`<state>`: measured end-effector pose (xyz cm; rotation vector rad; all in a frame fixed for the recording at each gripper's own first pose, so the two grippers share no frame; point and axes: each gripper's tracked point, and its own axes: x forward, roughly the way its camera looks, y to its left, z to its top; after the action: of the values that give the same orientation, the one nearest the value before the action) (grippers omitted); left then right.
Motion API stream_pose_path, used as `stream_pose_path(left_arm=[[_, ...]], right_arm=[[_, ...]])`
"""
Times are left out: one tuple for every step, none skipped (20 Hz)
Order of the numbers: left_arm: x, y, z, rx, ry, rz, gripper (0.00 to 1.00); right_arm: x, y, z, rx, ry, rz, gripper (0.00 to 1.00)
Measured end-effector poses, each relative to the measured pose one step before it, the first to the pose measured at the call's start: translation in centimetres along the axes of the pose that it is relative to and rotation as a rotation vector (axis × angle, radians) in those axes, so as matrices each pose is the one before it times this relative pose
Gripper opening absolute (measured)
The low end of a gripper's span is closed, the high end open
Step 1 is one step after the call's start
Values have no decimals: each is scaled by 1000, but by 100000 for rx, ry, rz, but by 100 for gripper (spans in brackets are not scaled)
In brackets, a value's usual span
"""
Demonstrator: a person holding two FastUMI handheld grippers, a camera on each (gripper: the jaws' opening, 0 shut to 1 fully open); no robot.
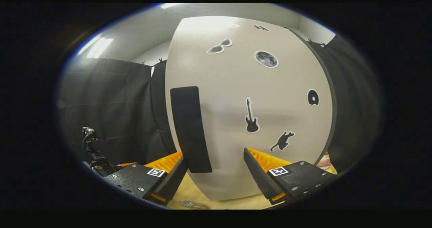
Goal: Open the cabinet door with the right hand, grasp the bottle in the cabinet with the left hand and place it on the coaster, then close the cabinet door with the right hand.
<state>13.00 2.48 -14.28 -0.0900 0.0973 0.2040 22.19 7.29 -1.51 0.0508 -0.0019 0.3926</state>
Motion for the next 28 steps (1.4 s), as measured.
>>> stream_pose_path(left_arm=[[713, 314, 133, 172, -161, 36, 98], [785, 366, 347, -15, -1634, 413, 95], [951, 50, 307, -280, -857, -496, 97], [852, 40, -234, 361, 95, -607, 97], [692, 27, -27, 199, -307, -669, 97], [771, 41, 27, 296, 225, -516, 97], [665, 172, -38, 386, -14, 130, 97], [647, 179, -11, -536, -170, -81, 97], [444, -156, -53, -925, -55, -717, 99], [457, -178, -66, -869, 51, -975, 97], [388, -51, 39, -313, 38, -541, 97], [391, -32, -55, 89, 23, -436, 97], [235, -39, -106, 23, 339, -239, 97], [237, -145, 38, -249, -70, -771, 97], [35, 62, 98, 21, -471, -29, 99], [185, -149, 255, -82, -618, -665, 99], [152, -257, 106, -1, -75, -794, 99], [72, 42, 38, -25, -10, -138, 97], [68, -95, 9, -221, -62, -547, 97], [-168, -94, -53, -57, 2, -155, 96], [-231, 44, 7, 101, 241, 197, 97], [-220, 119, -65, -25, -43, 314, 97], [-234, 169, 61, -228, -197, 661, 97], [-366, -102, 82, -260, 184, -140, 97], [-368, -11, 56, -257, 398, 209, 97], [-332, -63, 15, -202, 345, -122, 97], [-552, -210, 161, 103, 68, -412, 97], [-586, -93, 395, 471, -409, -6, 97]], right_arm=[[439, 109, 157, -969, -1228, -424, 95], [278, -16, 117, -1874, -1484, -1196, 95], [354, 21, 26, -981, -999, -2370, 95], [328, 44, -65, -919, -762, -2329, 95], [98, -28, 34, -1121, -411, -1885, 98], [66, 26, -23, -581, -626, -1877, 98], [192, 22, -83, -1019, -381, -1552, 95], [5, -2, -12, -47, -434, -1711, 98], [-107, -73, -152, -461, -822, -1618, 93], [52, -132, -242, -993, -685, -1152, 96], [432, 1, -127, -710, -445, -1049, 96], [393, -70, -334, -886, 71, -900, 97], [343, -48, -69, -441, -187, -953, 97], [115, -4, -27, -518, -8, -770, 100], [-119, -14, -19, -441, -98, -820, 97], [-42, -12, -115, -806, 83, -588, 100], [67, 26, -50, -790, 10, -473, 97], [10, 36, -104, -87, 495, -531, 97], [-21, 45, 46, -299, -610, -370, 97], [-31, -37, -148, -75, 188, -324, 97], [333, -10, -45, -34, -333, -180, 97], [-9, -29, -91, 206, 187, -70, 97], [126, -57, -59, -149, 306, -171, 97], [35, 60, -56, -76, 280, 12, 97], [61, 25, -94, 656, 589, 399, 97], [-70, 59, -267, 1232, 2230, 684, 97], [-185, -85, -339, 1062, 2288, 245, 97], [-538, 7, -309, 701, 1761, 164, 97]])
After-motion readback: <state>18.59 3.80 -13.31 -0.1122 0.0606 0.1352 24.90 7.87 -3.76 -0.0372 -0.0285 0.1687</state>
